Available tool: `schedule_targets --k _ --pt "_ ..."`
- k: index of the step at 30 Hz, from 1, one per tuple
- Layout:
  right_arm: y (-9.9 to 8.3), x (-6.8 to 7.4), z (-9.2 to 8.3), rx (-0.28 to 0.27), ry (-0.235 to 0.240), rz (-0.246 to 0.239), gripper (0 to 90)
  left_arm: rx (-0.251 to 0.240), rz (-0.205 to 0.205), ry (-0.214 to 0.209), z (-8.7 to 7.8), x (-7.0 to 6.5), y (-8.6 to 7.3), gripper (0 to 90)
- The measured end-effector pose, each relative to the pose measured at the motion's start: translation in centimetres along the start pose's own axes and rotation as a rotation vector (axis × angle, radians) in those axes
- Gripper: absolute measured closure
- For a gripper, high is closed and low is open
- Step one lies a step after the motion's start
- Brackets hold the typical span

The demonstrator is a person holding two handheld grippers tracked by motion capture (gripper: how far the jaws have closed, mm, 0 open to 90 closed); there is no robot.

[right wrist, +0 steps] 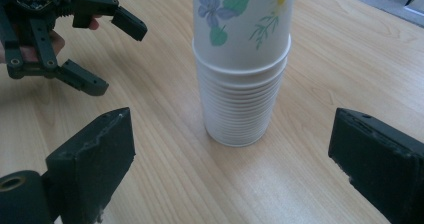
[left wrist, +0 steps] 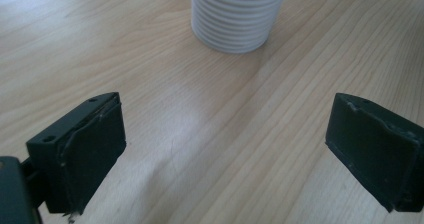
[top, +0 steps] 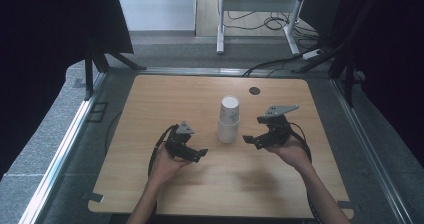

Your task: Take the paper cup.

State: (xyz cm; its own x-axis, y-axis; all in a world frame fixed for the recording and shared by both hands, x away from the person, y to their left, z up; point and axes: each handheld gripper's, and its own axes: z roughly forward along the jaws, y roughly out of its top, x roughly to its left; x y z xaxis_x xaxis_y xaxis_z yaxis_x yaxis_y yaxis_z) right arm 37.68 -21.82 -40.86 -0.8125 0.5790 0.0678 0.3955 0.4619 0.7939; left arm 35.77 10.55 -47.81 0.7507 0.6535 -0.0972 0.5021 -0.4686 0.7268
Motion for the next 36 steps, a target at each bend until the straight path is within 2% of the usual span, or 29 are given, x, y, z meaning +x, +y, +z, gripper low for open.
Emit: schedule_targets --k 3,17,28,36 --pt "0.5 -0.3 0.3 0.002 0.000 -0.001 4.5 0.010 0.026 0.002 0.5 0.1 0.8 3.5" --pt "2.6 -0.7 1.1 0.026 0.010 -0.030 10.0 -0.007 0.125 -0.024 2.5 -0.4 4.1 5.0" --pt "4.3 -1.2 1.6 0.022 0.028 -0.016 12.9 -0.030 0.139 -0.038 3.6 -0.3 6.1 6.6" --pt "5.7 -1.2 2.0 0.017 0.030 -0.030 13.2 -0.040 0.151 -0.043 4.4 -0.3 7.2 7.6"
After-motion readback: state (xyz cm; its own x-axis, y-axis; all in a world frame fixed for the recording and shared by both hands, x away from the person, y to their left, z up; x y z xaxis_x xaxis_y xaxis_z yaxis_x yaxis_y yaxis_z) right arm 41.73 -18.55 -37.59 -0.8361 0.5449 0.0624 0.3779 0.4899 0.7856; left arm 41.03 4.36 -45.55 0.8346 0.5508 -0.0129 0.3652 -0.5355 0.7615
